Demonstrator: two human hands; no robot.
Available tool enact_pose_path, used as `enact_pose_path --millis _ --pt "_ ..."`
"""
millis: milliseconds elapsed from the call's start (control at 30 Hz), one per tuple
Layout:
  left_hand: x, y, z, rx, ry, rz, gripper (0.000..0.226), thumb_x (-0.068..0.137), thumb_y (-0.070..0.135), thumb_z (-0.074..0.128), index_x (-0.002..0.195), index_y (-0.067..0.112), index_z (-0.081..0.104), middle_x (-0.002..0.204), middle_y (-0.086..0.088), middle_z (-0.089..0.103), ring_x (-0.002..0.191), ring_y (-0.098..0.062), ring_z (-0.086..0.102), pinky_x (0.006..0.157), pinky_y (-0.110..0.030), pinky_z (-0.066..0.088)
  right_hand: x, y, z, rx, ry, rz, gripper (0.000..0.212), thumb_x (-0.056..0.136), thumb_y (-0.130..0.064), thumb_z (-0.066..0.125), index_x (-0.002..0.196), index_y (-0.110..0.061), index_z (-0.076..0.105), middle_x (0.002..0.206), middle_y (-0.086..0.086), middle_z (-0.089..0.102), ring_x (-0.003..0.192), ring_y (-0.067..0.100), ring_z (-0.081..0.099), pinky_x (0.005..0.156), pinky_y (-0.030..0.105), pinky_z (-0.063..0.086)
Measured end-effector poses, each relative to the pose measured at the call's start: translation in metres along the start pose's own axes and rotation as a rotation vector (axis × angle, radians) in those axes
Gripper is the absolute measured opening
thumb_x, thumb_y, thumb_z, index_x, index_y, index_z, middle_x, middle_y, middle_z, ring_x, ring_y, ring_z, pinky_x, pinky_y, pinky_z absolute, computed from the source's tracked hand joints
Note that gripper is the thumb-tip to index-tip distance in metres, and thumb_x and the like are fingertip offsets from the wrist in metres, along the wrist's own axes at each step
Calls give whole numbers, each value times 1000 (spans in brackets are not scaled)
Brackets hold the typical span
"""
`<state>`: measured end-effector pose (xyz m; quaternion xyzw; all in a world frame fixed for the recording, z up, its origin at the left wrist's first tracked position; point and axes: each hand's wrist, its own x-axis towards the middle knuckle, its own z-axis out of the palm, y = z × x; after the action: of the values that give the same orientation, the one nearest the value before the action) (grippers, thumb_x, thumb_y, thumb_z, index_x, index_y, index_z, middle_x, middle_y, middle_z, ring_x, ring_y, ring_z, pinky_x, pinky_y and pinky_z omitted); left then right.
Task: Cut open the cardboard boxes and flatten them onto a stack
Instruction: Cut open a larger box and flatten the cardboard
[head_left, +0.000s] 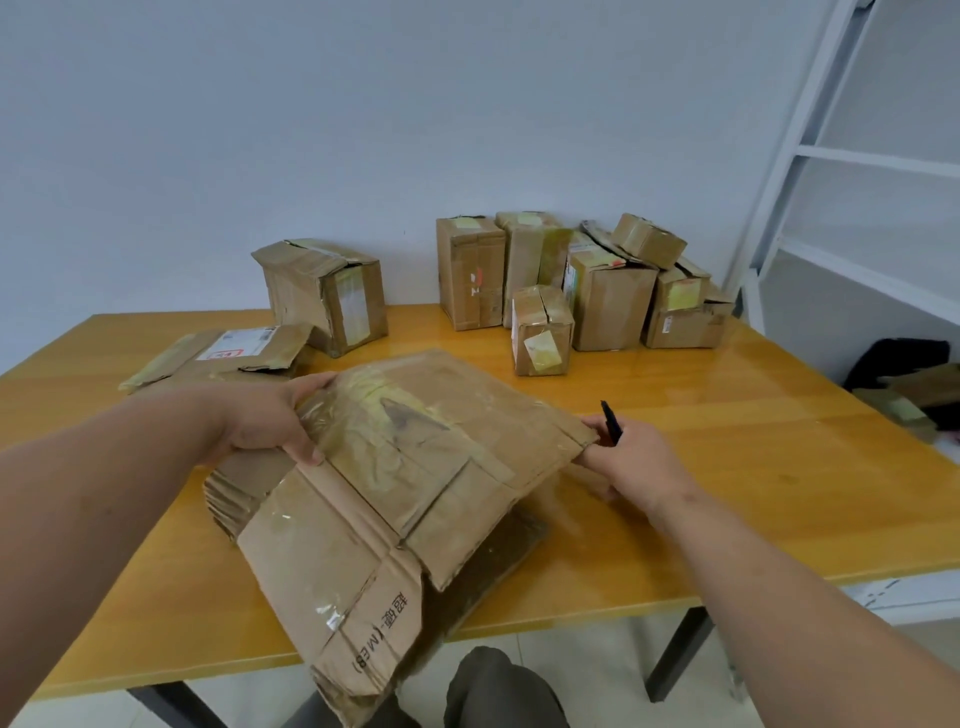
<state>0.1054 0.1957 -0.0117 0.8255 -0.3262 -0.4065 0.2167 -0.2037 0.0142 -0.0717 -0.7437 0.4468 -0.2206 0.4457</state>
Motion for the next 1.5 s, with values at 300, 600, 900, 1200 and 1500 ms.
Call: enact_pose_path --millis 300,600,900,1200,1500 --pt "5 24 25 629 276 89 99 83 9 68 152 51 9 152 -9 22 134 -35 36 104 -43 41 11 -20 28 295 202 23 57 80 -72 55 89 -17 68 90 -6 73 75 19 60 58 34 49" --pt "-15 55 42 285 111 115 68 90 69 35 147 33 40 149 -1 43 131 -24 45 104 -40 41 -3 -26 52 187 171 -173 56 75 -61 73 121 -33 57 109 -12 67 99 11 62 81 35 55" --pt "-19 60 50 324 148 102 94 75 83 22 151 30 33 158 -4 31 144 -28 30 113 -49 34 -4 -41 63 -315 277 -203 65 73 -56 71 122 -23 45 103 -5 58 97 27 63 66 33 45" --pt "-15 56 54 408 97 50 90 82 80 25 152 24 34 158 -7 32 145 -29 27 117 -47 18 -6 -33 50 419 168 15 18 93 -21 49 76 -17 50 63 -1 42 60 20 40 58 32 37" --pt "-11 55 76 604 -13 66 93 78 79 48 155 37 18 161 0 25 147 -26 23 118 -44 19 7 -10 28 579 324 426 10 88 -7 57 87 -13 49 62 5 43 47 20 34 48 30 35"
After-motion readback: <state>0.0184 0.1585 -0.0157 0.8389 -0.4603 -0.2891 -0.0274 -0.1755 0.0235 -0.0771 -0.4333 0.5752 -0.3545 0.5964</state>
